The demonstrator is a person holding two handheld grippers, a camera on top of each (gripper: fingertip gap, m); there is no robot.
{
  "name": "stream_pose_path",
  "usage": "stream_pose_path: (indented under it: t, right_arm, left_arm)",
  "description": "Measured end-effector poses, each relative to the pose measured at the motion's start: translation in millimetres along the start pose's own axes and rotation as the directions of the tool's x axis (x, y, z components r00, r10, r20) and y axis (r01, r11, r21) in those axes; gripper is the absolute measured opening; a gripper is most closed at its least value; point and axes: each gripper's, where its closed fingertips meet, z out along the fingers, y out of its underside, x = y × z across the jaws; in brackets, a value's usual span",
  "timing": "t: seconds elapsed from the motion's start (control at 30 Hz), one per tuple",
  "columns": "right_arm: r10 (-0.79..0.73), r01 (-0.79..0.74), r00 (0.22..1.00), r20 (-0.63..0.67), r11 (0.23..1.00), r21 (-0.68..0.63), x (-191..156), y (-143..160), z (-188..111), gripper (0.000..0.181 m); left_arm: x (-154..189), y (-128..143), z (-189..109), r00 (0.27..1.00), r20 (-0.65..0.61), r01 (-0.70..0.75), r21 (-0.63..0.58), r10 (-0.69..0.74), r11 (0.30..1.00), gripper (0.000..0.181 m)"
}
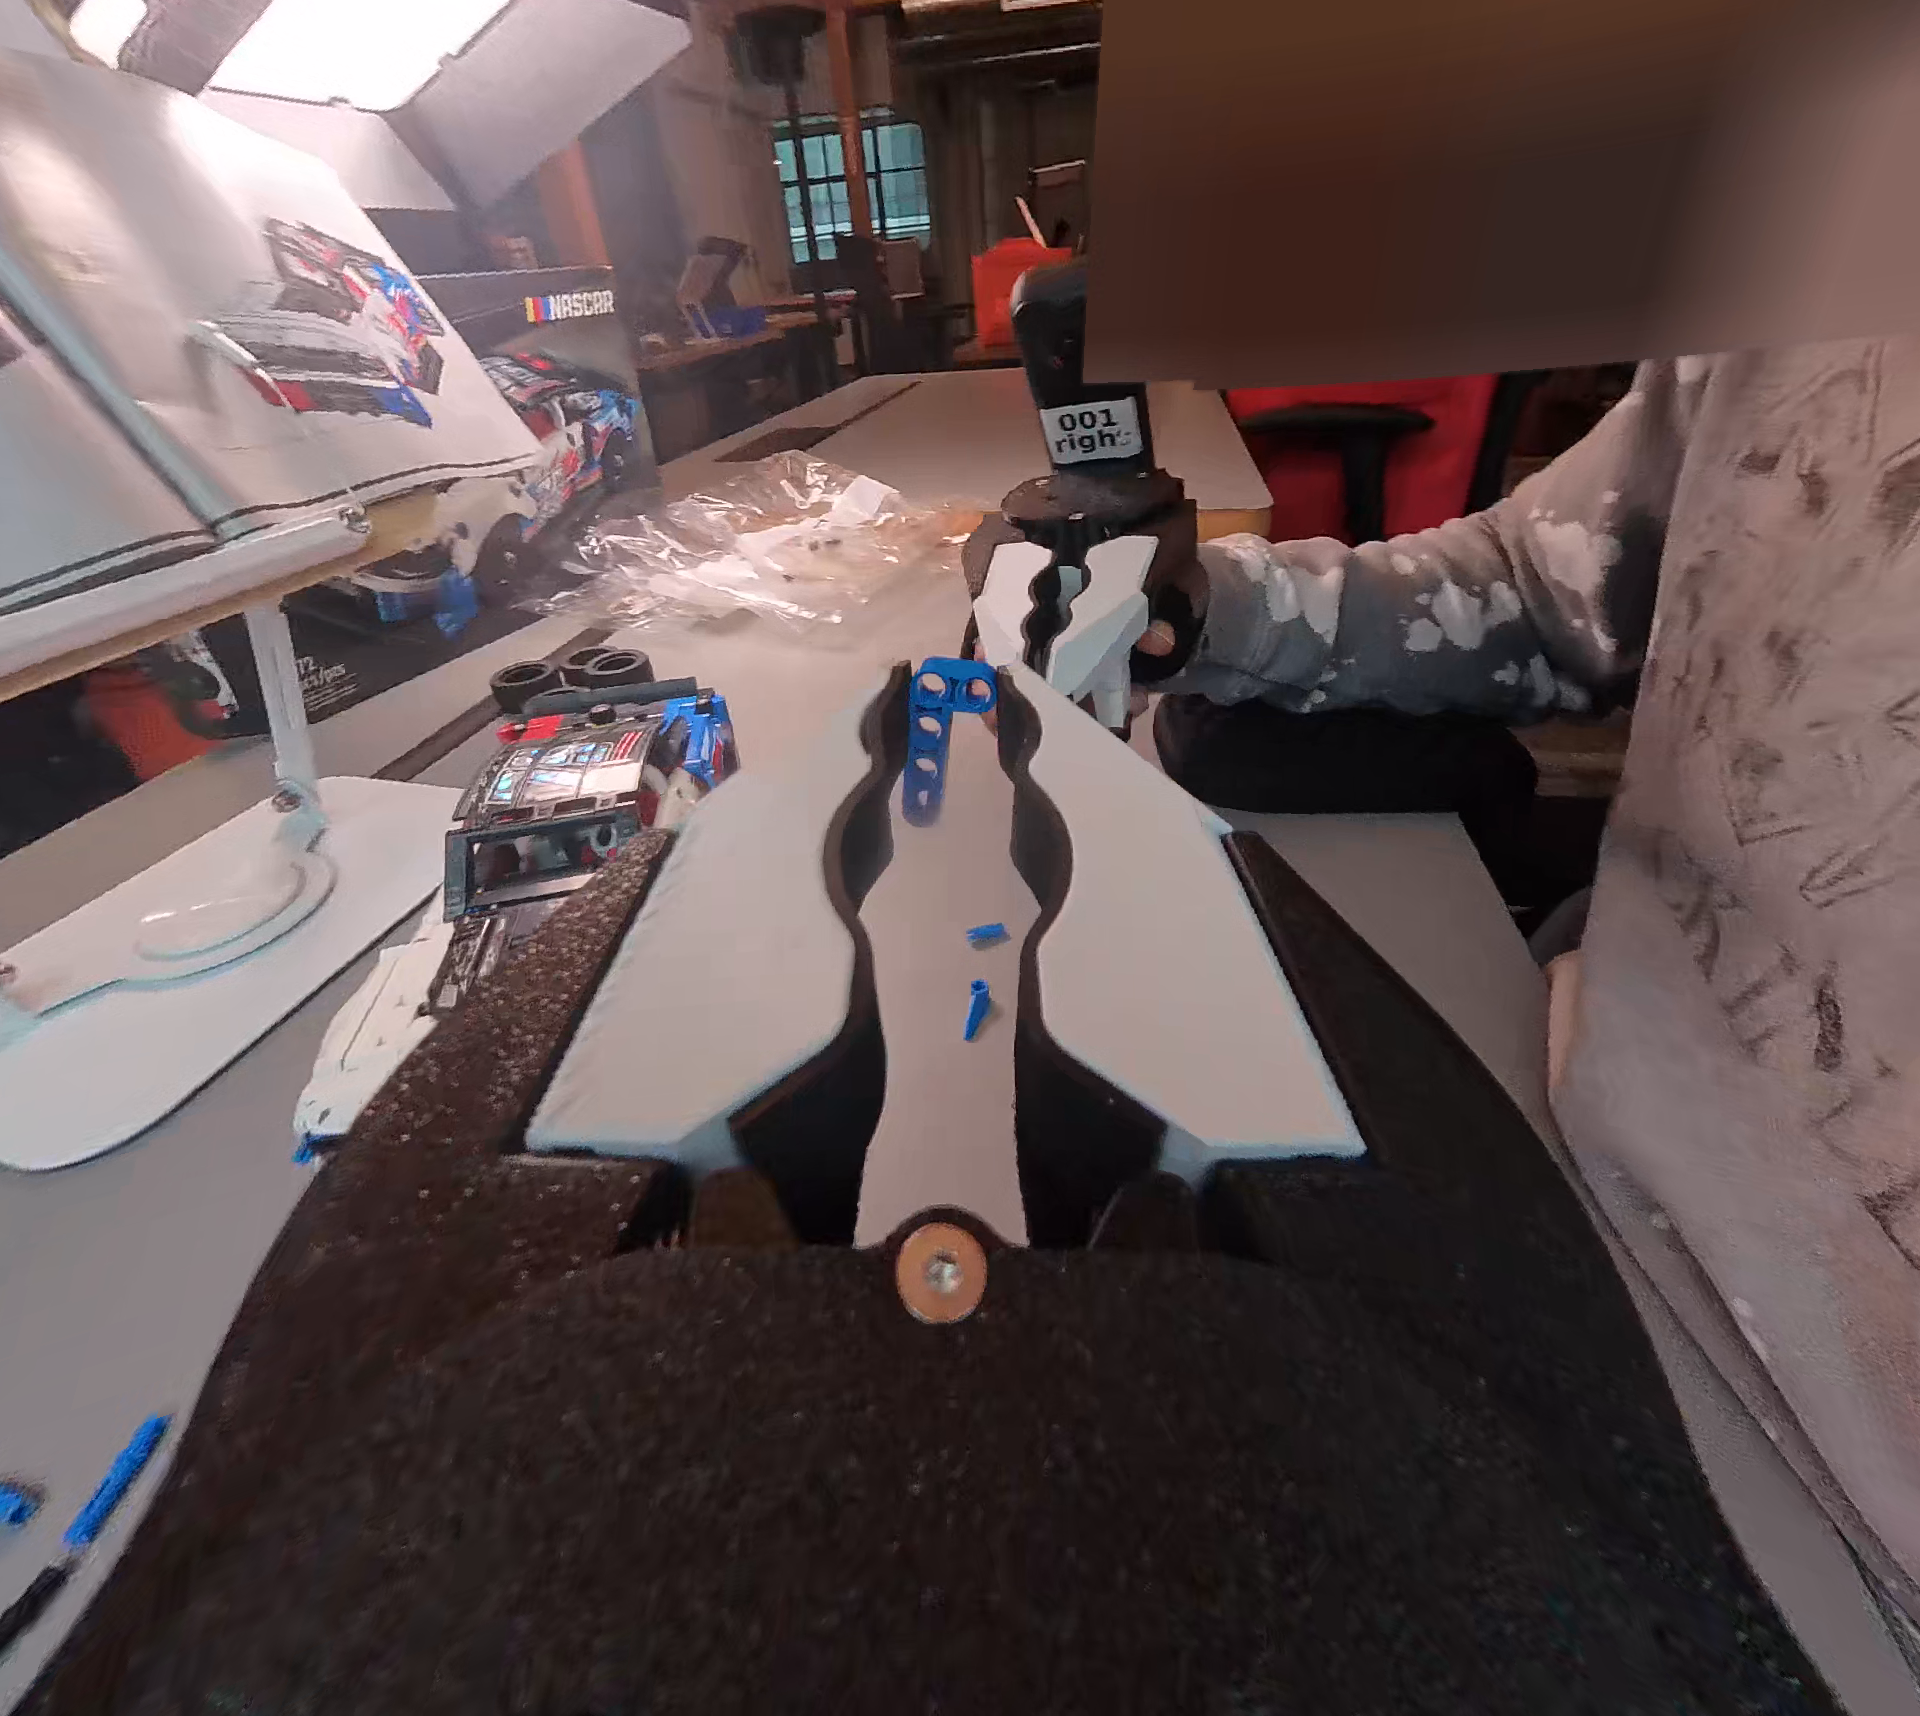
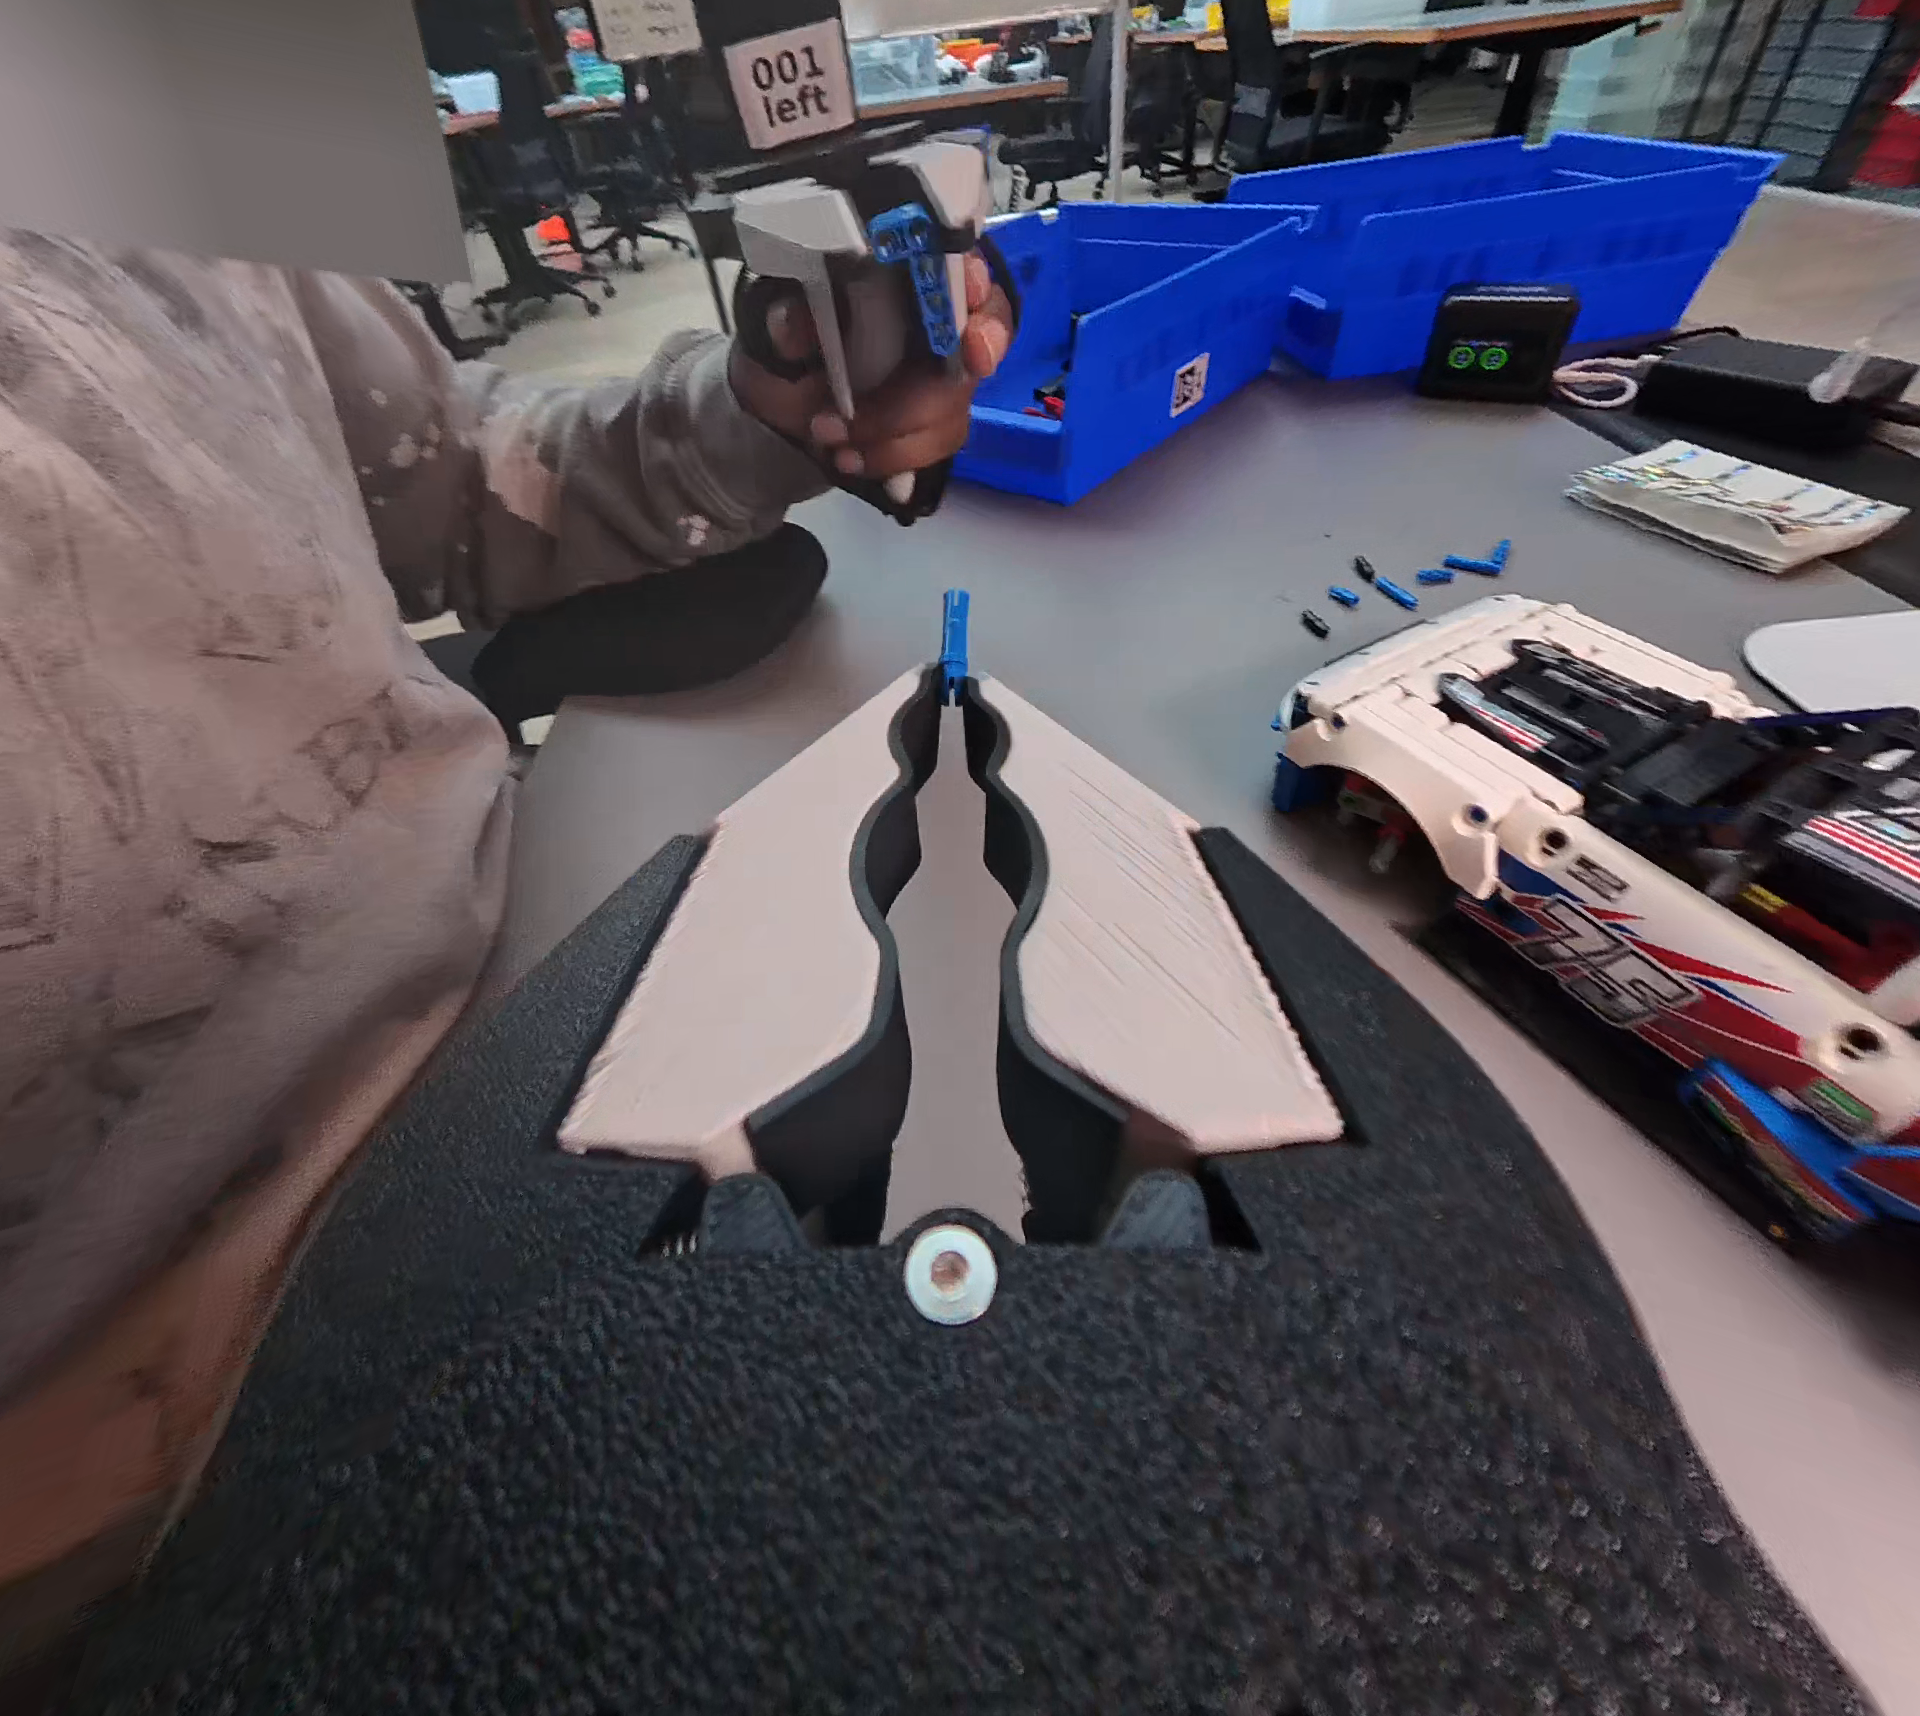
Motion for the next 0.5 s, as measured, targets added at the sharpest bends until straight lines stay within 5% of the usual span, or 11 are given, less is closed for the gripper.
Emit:
stream_pose_path:
  t: [0.13, 0.27, 0.5]
  right_arm:
    - [-0.082, 0.05, 0.985, -0.148, 0.976, -0.213, 35.1, 32.1, -3.6, 0.003]
    - [-0.223, 0.069, 0.945, -0.239, 0.851, -0.52, 61.2, 90.6, -17.8, 0.003]
    - [-0.264, 0.073, 0.921, -0.285, 0.838, -0.54, 73.2, 98.8, -18.0, 0.003]
  left_arm:
    - [-8.2, 22.7, 8.6, 0.998, 0.04, 0.054, -0.082, -0.051, 0.995, 0.015]
    - [-14.6, 42.5, 14.3, 0.993, 0.074, 0.096, -0.135, -0.087, 0.986, 0.016]
    - [-17.9, 86.0, 21.1, 0.981, 0.11, 0.185, -0.294, -0.159, 0.938, 0.016]
